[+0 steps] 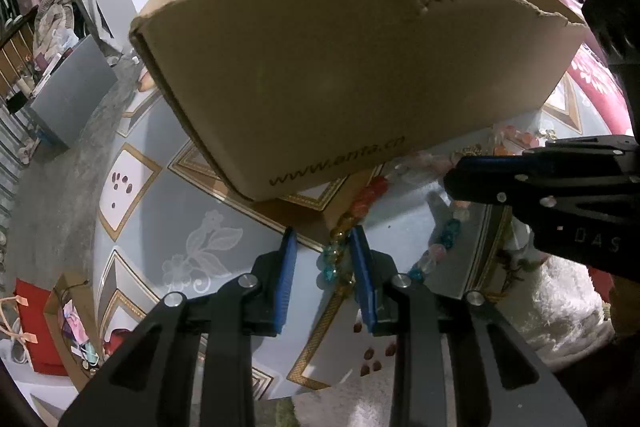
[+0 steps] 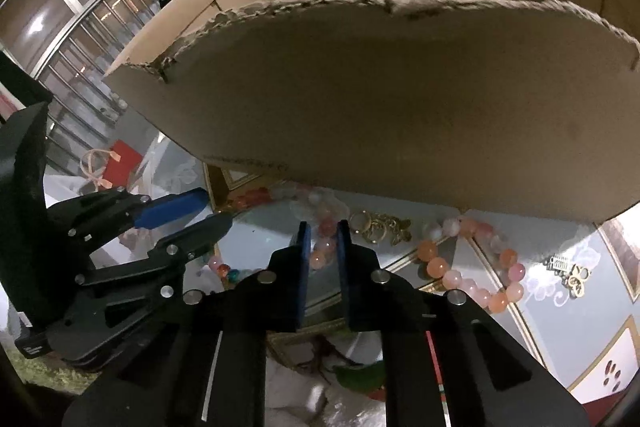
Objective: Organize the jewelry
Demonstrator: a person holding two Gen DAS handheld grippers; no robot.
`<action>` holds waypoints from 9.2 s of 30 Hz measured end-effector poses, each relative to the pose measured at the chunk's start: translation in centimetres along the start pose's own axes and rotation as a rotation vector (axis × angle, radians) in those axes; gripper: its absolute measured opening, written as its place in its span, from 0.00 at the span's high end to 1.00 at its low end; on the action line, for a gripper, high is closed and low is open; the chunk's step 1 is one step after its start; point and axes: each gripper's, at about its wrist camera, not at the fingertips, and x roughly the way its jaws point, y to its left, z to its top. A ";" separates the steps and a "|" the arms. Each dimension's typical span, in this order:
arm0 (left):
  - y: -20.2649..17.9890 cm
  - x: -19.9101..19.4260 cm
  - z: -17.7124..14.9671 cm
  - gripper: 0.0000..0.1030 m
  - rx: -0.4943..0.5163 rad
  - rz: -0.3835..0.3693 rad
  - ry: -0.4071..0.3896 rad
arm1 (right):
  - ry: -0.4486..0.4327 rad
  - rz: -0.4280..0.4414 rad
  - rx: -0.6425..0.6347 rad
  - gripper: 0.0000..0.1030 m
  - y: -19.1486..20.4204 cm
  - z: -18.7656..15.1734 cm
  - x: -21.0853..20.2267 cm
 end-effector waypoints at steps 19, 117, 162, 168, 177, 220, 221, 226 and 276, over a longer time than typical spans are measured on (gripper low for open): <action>-0.5 0.5 0.2 0.84 0.000 0.003 -0.023 | -0.015 -0.032 -0.002 0.93 2.0 -0.1 0.1; -3.4 -11.3 -0.1 0.05 -0.156 -0.177 -0.286 | -0.518 -0.401 0.038 0.08 1.2 -6.0 -13.5; -5.8 -1.0 0.7 0.72 0.085 -0.159 -0.120 | -0.109 -0.202 -0.259 0.77 0.6 -4.4 -4.7; -6.7 -0.5 0.9 0.83 0.113 -0.191 -0.118 | -0.061 -0.215 -0.299 0.82 0.8 -4.0 -3.9; -7.2 -0.1 1.4 0.84 0.117 -0.213 -0.121 | -0.042 -0.204 -0.291 0.93 0.1 -3.6 -3.8; -13.8 -1.1 1.1 0.85 0.365 -0.264 -0.093 | -0.221 -0.126 0.027 0.67 -10.1 -5.5 -11.6; -14.0 -1.1 1.0 0.85 0.378 -0.265 -0.090 | -0.209 -0.099 0.012 0.67 -9.7 -5.7 -11.5; -13.2 -0.9 0.8 0.85 0.349 -0.262 -0.056 | -0.127 -0.064 -0.172 0.67 -6.1 -6.7 -9.3; -9.1 -0.2 0.7 0.85 0.156 -0.240 -0.046 | -0.070 -0.086 -0.302 1.00 -3.2 -4.8 -3.2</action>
